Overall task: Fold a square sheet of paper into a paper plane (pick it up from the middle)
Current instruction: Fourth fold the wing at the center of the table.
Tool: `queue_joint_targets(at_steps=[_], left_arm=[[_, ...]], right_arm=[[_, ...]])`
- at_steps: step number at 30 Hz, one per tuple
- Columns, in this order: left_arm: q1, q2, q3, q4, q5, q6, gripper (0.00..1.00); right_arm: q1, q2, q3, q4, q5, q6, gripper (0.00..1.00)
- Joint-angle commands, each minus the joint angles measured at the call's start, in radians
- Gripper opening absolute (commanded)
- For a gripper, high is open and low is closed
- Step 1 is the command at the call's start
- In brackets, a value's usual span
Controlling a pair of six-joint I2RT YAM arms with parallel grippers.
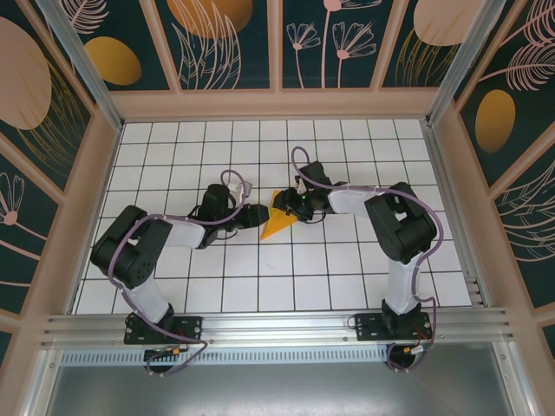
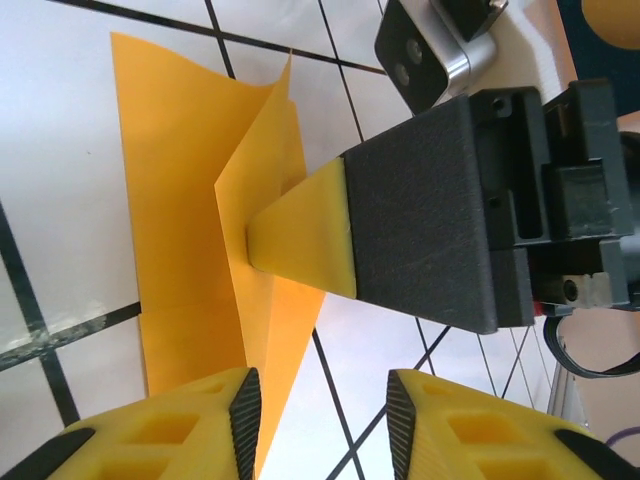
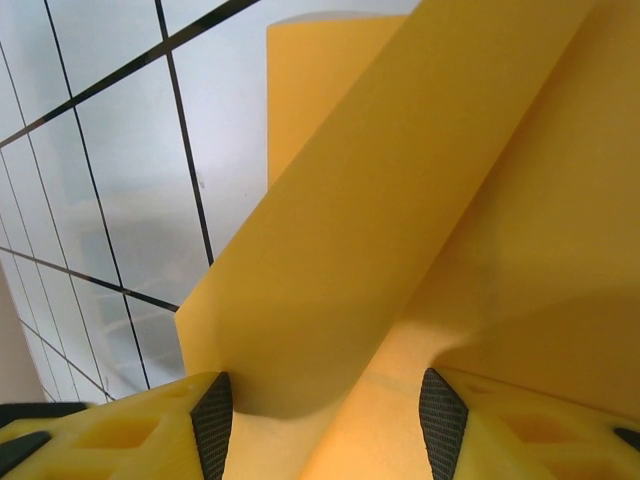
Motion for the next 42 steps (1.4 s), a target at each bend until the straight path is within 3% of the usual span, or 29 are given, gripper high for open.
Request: queue_joint_targets(at_steps=[1,15,24,42], left_arm=[[0.004,-0.033,-0.014,-0.042,-0.031,0.024,0.36],[-0.035,-0.013,0.032,-0.073,-0.007,0.013,0.26],[-0.048,0.092,0.091,-0.105,0.017,0.006,0.22],[-0.048,0.125,0.135,-0.210,-0.108,0.020,0.17]], right_arm=[[-0.003,0.052,-0.003,-0.133,0.105,0.014,0.56],[0.006,0.085,0.032,-0.226,0.159,0.056,0.53],[0.006,0.096,0.033,-0.245,0.158,0.072,0.53],[0.006,0.064,0.018,-0.217,0.152,0.018,0.54]])
